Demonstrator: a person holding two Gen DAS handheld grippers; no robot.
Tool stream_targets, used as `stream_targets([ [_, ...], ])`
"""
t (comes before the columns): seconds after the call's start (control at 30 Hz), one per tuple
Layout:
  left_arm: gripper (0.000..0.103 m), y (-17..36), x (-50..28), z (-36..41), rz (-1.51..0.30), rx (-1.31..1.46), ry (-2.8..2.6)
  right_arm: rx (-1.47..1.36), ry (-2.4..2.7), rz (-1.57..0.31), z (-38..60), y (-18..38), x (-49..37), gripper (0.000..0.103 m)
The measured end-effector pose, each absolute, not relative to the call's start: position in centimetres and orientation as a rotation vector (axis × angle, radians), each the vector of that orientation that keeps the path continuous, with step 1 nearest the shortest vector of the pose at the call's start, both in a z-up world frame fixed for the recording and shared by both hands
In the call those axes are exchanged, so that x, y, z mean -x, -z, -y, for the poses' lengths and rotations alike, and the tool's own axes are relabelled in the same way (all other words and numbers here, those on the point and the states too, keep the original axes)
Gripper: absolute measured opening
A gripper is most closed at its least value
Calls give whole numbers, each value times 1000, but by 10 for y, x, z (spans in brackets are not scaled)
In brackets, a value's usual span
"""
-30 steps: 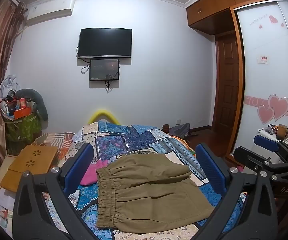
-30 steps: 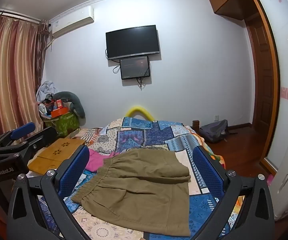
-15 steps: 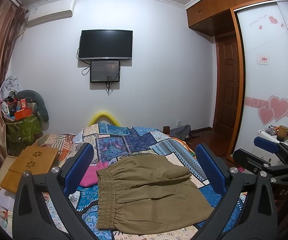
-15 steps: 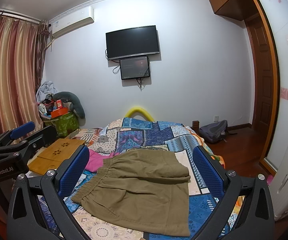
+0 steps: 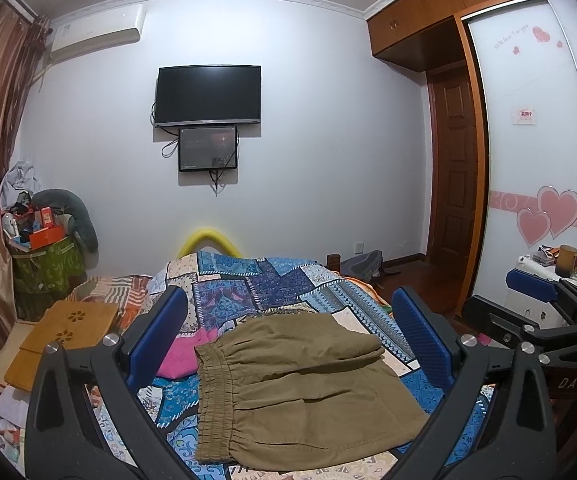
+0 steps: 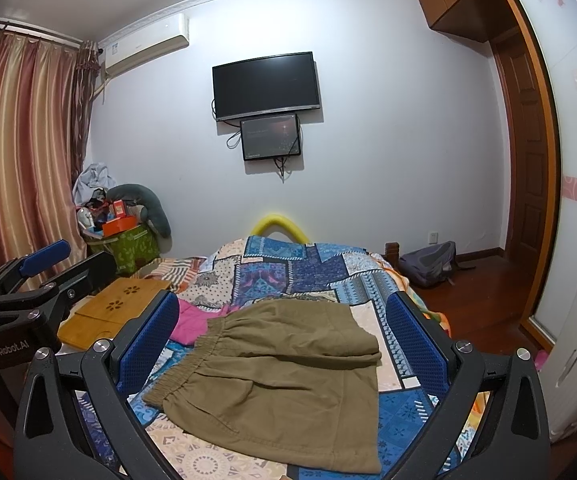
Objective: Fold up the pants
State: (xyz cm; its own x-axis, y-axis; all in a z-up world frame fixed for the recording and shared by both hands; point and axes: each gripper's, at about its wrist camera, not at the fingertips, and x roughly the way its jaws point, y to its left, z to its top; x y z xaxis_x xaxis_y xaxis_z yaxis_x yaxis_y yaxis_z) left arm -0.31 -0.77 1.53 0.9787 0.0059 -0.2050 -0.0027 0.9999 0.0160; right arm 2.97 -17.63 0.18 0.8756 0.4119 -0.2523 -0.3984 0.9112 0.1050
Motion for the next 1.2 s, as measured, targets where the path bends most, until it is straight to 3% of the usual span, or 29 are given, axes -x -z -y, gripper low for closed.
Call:
stream_targets([
  [0.63, 103, -10, -6, 4, -221, -25, -1, -47, -421, -289, 174, 4, -37, 103],
  [0.93, 103, 13, -61, -23, -343, 22, -3, -1, -390, -344, 176, 25, -74, 103],
  [1.2, 103, 71, -145, -60, -542, 2, -104, 129, -328, -501, 183, 78, -138, 103],
])
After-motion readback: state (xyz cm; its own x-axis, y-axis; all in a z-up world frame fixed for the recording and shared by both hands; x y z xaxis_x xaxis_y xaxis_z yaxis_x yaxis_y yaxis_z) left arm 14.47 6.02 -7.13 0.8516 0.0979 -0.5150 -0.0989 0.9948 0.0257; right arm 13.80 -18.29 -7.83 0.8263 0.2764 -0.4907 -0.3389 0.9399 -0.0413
